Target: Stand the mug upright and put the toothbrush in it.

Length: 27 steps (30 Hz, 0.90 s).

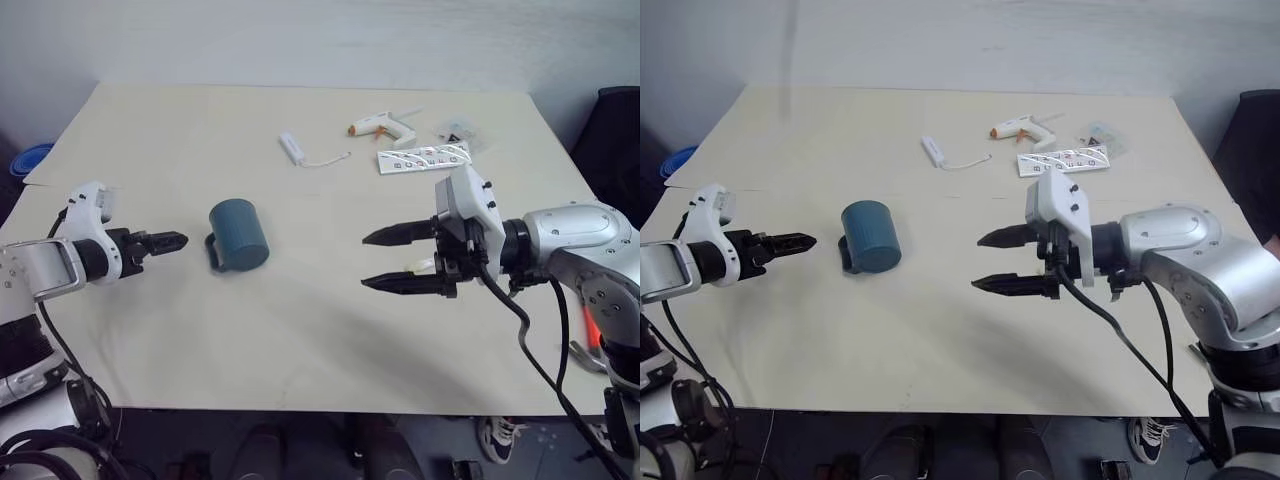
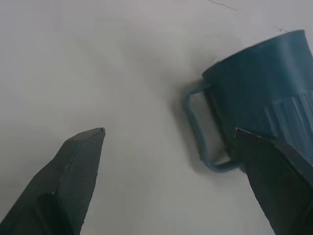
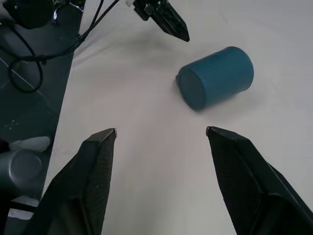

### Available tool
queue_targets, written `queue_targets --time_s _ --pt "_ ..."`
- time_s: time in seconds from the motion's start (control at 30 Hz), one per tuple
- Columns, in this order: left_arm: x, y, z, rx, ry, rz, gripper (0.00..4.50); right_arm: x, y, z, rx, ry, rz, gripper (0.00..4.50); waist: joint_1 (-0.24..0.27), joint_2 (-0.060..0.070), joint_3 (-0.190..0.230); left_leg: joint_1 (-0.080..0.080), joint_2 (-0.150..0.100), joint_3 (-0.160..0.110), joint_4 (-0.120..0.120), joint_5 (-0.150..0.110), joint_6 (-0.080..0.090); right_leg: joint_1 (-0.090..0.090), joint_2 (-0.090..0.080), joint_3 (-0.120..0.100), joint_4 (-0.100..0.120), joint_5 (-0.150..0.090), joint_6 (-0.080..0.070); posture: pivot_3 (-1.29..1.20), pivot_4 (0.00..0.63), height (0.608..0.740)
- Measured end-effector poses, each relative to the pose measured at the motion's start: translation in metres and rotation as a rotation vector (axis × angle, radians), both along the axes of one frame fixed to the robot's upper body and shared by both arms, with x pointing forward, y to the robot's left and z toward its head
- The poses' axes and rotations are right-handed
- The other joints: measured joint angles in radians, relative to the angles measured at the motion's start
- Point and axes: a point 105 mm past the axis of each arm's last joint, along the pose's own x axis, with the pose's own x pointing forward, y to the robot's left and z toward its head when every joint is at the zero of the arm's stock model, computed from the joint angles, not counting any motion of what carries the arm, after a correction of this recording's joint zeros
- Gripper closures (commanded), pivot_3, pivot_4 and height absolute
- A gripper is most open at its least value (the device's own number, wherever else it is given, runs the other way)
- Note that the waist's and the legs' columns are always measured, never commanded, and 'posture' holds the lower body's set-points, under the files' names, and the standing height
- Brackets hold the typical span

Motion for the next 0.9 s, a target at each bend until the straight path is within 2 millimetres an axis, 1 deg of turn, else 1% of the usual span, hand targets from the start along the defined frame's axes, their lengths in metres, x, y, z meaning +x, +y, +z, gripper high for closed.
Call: queue_targets --time_s 0.13,0.23,0.3,0.47,0.6,0.7,0.73,0.8,0.83,0.9 --pt "0.008 -0.016 -0.023 -0.053 0.101 -0.031 0.00 -0.001 0.007 -0.001 0.023 0.002 0.019 1.45 -0.003 0.000 0.000 0.000 0.000 0.000 0.000 0.000 -0.001 0.000 -0.001 0.000 0.000 0.000 0.000 0.00 0.150 0.740" --pt "0.016 -0.022 -0.021 -0.058 0.122 -0.042 0.00 -0.002 0.013 -0.005 0.026 0.012 0.031 1.45 -0.002 0.000 0.000 0.000 -0.001 -0.001 0.000 0.001 -0.003 0.000 -0.001 -0.002 0.001 0.000 0.000 0.00 0.150 0.740" --pt "0.019 -0.026 -0.021 -0.049 0.136 -0.051 0.00 -0.001 0.013 -0.004 0.027 0.010 0.022 1.45 -0.002 0.000 0.000 0.001 -0.002 -0.001 0.000 0.002 -0.003 0.000 -0.002 -0.002 0.002 0.000 0.000 0.00 0.150 0.740" --pt "0.033 -0.044 -0.017 -0.045 0.172 -0.087 0.00 0.001 0.015 -0.003 0.048 0.003 -0.008 1.45 0.006 0.000 0.000 0.000 -0.004 -0.002 0.000 0.002 -0.004 0.000 -0.003 -0.003 0.003 0.000 0.000 0.00 0.150 0.740" --pt "0.038 -0.050 -0.016 -0.031 0.193 -0.105 0.00 -0.001 0.015 -0.004 0.057 0.005 -0.027 1.45 0.008 0.000 0.000 0.000 -0.004 -0.002 0.000 0.002 -0.004 0.000 -0.003 -0.003 0.003 0.000 0.000 0.00 0.150 0.740" --pt "0.042 -0.056 -0.018 -0.006 0.198 -0.133 0.51 0.000 0.012 -0.004 0.069 0.001 -0.057 1.41 0.016 0.000 0.000 0.001 -0.005 -0.002 0.000 0.003 -0.003 0.001 -0.003 -0.003 0.003 0.000 0.000 0.00 0.150 0.740" --pt "0.043 -0.057 -0.019 -0.001 0.200 -0.138 0.84 0.000 0.011 -0.004 0.071 -0.001 -0.062 1.41 0.018 0.000 0.000 0.001 -0.005 -0.002 0.000 0.003 -0.003 0.001 -0.003 -0.003 0.003 0.000 0.000 0.00 0.150 0.740" --pt "0.044 -0.059 -0.020 0.007 0.202 -0.151 1.26 -0.001 0.012 -0.004 0.071 -0.007 -0.062 1.41 0.020 0.000 0.000 0.001 -0.005 -0.002 0.000 0.003 -0.003 0.001 -0.003 -0.003 0.003 0.000 0.000 0.00 0.150 0.740" --pt "0.044 -0.059 -0.021 0.010 0.203 -0.157 1.65 -0.002 0.012 -0.004 0.071 -0.008 -0.060 1.41 0.021 0.000 0.000 0.000 -0.005 -0.002 0.000 0.003 -0.003 0.001 -0.003 -0.003 0.003 0.000 0.000 0.00 0.150 0.740" --pt "0.045 -0.060 -0.023 0.006 0.206 -0.166 2.12 -0.003 0.013 -0.006 0.071 -0.004 -0.059 1.41 0.021 0.000 0.000 0.000 -0.005 -0.002 0.000 0.003 -0.003 0.001 -0.003 -0.003 0.003 0.000 0.000 0.00 0.150 0.740"
